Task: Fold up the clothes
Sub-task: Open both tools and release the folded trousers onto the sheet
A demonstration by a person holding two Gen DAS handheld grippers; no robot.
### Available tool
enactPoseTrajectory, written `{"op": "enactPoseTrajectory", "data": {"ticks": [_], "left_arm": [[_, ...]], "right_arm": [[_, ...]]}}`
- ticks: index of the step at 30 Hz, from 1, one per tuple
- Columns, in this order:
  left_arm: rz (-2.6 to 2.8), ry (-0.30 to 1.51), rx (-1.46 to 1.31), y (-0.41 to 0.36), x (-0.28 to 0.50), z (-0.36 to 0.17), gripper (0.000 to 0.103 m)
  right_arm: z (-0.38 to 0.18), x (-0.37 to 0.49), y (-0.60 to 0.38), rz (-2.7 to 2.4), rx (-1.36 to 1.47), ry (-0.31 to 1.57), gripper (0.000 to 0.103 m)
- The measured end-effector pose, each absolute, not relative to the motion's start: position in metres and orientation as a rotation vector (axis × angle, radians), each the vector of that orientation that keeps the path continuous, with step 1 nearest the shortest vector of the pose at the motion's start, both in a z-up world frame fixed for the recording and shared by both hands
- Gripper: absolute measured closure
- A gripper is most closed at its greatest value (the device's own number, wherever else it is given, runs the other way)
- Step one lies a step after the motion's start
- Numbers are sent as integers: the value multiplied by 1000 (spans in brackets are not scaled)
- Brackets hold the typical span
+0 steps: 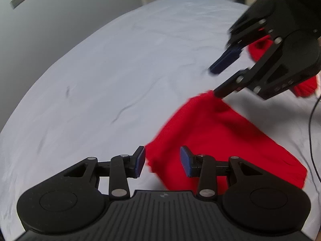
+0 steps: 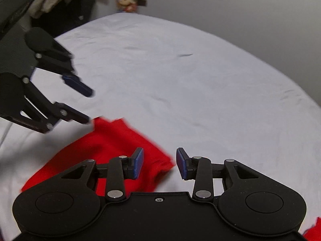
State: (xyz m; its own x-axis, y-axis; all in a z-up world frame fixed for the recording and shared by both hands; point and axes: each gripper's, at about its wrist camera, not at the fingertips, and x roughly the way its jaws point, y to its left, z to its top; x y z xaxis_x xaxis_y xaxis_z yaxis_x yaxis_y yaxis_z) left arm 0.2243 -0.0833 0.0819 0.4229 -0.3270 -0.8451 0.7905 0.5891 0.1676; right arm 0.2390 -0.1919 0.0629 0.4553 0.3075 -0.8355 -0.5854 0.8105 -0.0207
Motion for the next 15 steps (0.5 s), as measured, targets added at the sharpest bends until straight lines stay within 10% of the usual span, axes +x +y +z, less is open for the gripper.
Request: {"op": "enactPoseTrajectory", "data": {"ticks": [15], "left_arm": [[-781,907,516,-85,242,41,68]], "right_arm": [[3,255,-171,607,-327,953,80]]}}
